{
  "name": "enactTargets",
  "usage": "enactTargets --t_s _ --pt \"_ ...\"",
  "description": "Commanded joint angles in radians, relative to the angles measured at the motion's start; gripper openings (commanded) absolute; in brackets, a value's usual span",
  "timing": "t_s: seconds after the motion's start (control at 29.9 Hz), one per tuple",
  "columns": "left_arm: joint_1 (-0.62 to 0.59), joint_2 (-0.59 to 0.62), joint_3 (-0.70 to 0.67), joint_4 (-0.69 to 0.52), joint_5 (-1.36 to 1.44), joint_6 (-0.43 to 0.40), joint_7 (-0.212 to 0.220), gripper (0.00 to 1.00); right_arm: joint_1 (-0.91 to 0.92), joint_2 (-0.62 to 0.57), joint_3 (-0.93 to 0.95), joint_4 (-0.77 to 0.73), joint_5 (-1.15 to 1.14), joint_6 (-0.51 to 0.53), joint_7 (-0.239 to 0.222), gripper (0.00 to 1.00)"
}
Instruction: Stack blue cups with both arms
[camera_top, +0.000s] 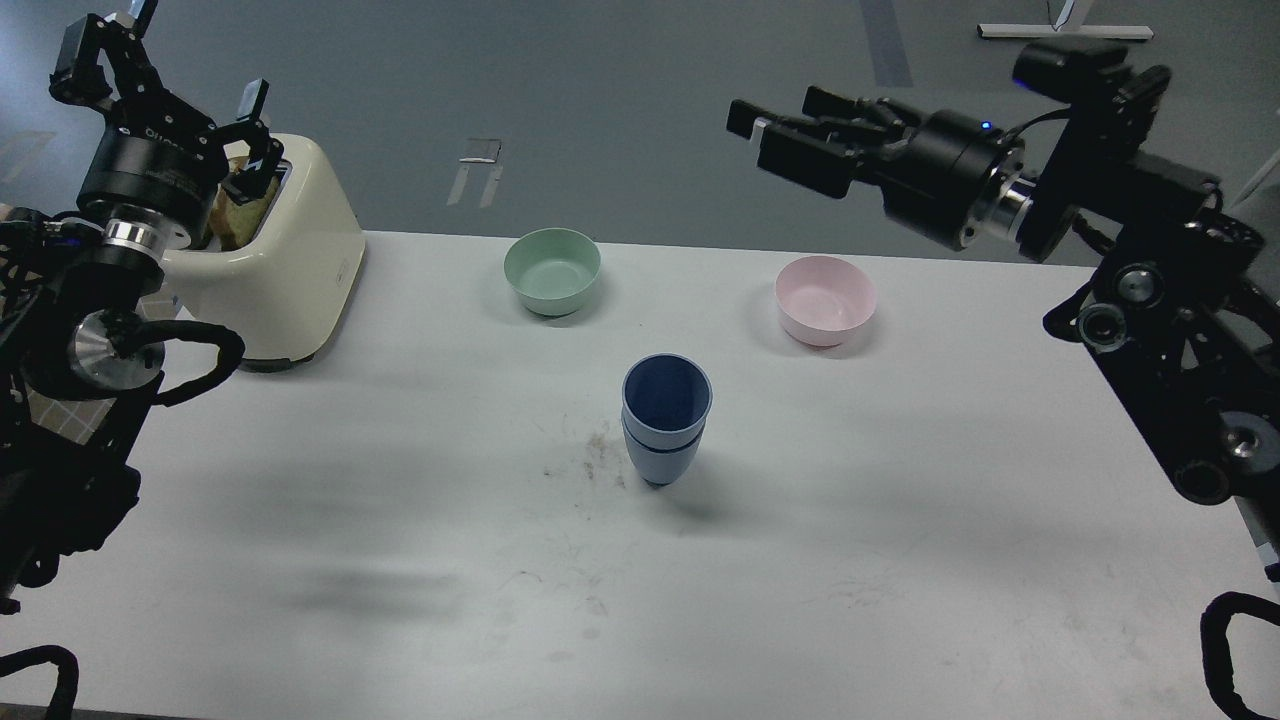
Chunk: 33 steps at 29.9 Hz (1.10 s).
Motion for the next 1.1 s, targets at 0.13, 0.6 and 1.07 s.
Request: enactTargets --t_s 0.13,0.6,1.07 --pt "-0.003 0.023 0.002 0.003 0.001 -0.038 0.005 0.98 0.001 0.049 0.303 -0.124 0.277 0.000 0.003 1.00" --pt "-0.037 0.020 0.000 0.069 0.001 -0.058 0.011 0.98 -0.071 -0.001 0.355 -0.432 0.996 -0.150 0.003 1.00" --pt "-0.041 -0.005 0.000 0.063 -0.001 -0.060 0.045 0.98 -0.079 -0.001 0.363 -0.491 1.188 -0.153 0.005 1.00"
